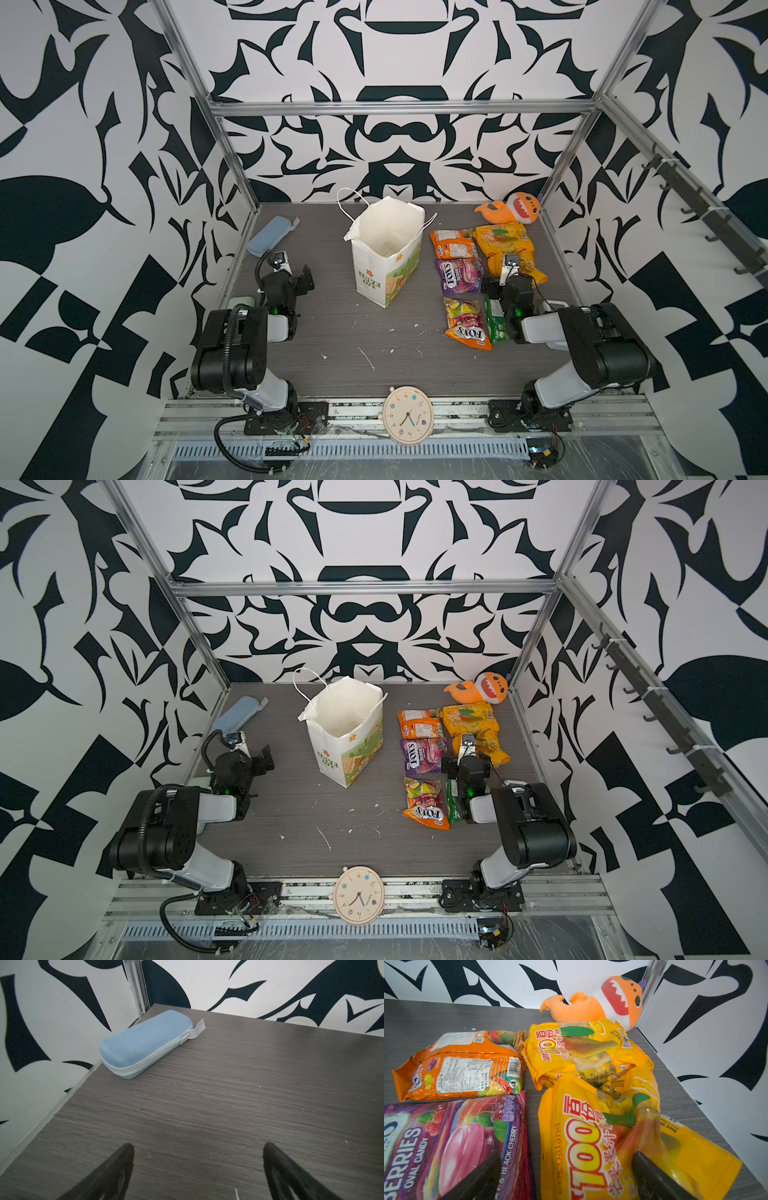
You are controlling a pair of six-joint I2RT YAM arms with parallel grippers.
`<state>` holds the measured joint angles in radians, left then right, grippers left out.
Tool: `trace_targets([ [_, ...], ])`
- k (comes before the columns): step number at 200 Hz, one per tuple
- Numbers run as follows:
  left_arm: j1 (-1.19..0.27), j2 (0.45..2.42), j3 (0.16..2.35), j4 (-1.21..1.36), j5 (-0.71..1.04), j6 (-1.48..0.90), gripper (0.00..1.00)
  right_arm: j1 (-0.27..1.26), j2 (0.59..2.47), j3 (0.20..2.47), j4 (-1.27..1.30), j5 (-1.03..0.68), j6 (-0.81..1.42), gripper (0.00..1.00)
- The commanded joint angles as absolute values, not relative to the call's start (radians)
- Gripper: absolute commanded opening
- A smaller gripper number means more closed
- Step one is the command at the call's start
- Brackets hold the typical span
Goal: Take the snacks out of the paper bag
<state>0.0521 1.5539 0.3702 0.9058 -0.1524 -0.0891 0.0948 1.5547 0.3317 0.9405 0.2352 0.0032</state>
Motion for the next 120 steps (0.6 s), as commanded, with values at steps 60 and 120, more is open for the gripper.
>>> trace_targets([
  [60,0.063,1.532,0.335,0.955,-0.062,-0.076,0.99,0.093,1.555,0.348,0.926,0.224,0.011,1.0],
  [120,0.065,1.539,0.397,0.842,-0.069,-0.083,0.99,0.093,1.555,0.348,0.925,0.224,0.009,1.0],
])
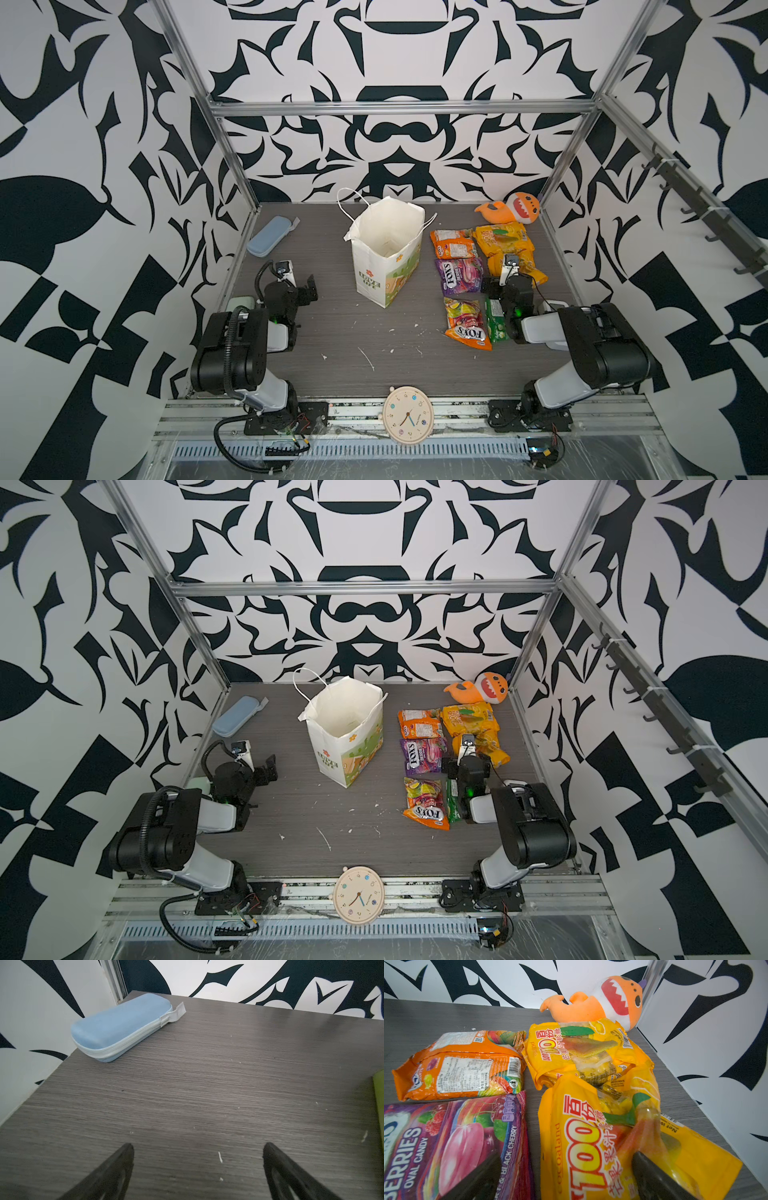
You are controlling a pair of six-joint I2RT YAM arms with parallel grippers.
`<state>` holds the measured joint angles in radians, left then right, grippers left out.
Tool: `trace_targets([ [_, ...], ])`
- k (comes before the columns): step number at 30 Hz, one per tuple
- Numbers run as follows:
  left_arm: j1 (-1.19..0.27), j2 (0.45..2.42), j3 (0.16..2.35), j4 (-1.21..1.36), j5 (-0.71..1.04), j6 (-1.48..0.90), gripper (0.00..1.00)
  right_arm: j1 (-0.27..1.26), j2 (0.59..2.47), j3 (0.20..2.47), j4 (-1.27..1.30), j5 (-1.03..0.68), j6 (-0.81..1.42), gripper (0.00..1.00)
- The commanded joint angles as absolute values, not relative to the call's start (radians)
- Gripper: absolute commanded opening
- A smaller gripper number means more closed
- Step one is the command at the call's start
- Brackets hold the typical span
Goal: Take the snacks out of the paper bag
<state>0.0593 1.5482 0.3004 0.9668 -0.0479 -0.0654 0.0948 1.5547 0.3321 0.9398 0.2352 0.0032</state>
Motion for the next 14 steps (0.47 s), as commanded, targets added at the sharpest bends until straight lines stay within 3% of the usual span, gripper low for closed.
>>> trace_targets([
  [1,0.066,1.539,0.396,0.842,-0.07,-0.083,0.99,0.093,1.555,0.348,0.926,0.224,0.009,1.0],
  [14,0.068,1.551,0.382,0.887,-0.081,-0.089,0.99,0.092,1.554,0.347,0.926,0.222,0.009,1.0],
])
